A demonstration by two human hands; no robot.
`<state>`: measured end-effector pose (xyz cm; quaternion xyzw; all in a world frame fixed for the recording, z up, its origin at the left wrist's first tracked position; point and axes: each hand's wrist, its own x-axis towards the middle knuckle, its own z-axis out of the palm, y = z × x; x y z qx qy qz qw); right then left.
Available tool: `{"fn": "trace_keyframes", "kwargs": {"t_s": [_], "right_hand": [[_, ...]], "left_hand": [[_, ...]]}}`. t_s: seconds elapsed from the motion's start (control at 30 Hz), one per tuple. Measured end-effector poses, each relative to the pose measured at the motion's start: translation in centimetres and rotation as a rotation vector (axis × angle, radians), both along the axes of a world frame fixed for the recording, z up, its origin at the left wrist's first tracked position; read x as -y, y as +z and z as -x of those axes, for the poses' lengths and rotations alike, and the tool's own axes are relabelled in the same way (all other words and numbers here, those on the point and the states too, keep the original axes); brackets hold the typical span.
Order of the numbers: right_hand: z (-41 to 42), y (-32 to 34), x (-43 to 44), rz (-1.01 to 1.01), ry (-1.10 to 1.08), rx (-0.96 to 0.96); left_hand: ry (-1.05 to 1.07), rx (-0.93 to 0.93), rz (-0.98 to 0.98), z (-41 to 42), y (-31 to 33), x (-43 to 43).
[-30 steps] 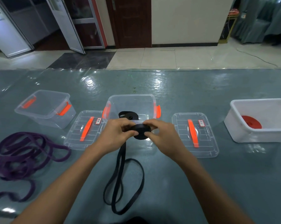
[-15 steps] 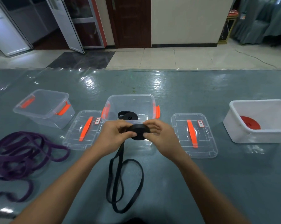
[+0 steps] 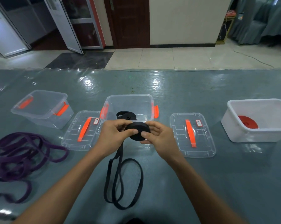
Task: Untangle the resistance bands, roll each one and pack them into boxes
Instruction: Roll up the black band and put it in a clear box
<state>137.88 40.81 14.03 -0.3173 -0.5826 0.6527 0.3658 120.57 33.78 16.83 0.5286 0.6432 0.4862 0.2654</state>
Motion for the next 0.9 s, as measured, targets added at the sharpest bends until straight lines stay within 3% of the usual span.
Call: {"fn": "trace_keyframes", "kwargs": {"t_s": [0.1, 0.17, 0.23, 0.4, 0.47, 0.53, 0.67, 0.73, 0.8, 0.9], "right_hand": [[-0.2, -0.6, -0.7, -0.51, 0.023, 0.295], [0.0, -0.3, -1.1, -0.682, 0.054, 0.361], [-0.1, 0.0, -1.2, -0.638, 0.041, 0.325], [-0.4, 0.7, -0.7, -0.12, -0.03, 0.014], [-0.4, 0.4, -0.3, -0.017, -0.03, -0.053], [-0.4, 0.1, -0.1, -0.074, -0.046, -0.015], [-0.8, 0.1, -0.5, -0.538, -0.048, 0.233], [-0.8, 0.2, -0.9, -0.672, -0.032, 0.279], [-0.8, 0.6, -1.1, -0.671, -0.04, 0.275], [-1.0, 1.2, -1.2, -0.464, -0.13, 0.184]], "left_hand": [[-0.063, -0.171, 0.025, 0.6, 0.0, 0.2], [-0.078, -0.223, 0.012, 0.4, 0.2, 0.3], [-0.07, -0.171, 0.014, 0.3, 0.2, 0.3], [0.013, 0.004, -0.005, 0.5, -0.4, 0.3], [0.026, 0.029, -0.005, 0.4, -0.2, 0.3], [0.004, -0.007, 0.011, 0.4, 0.0, 0.2], [-0.046, -0.099, 0.046, 0.6, 0.3, 0.2], [-0.062, -0.142, 0.036, 0.3, 0.4, 0.2], [-0.066, -0.112, 0.021, 0.1, 0.6, 0.2], [-0.038, -0.039, -0.009, -0.3, 0.9, 0.2]]}}
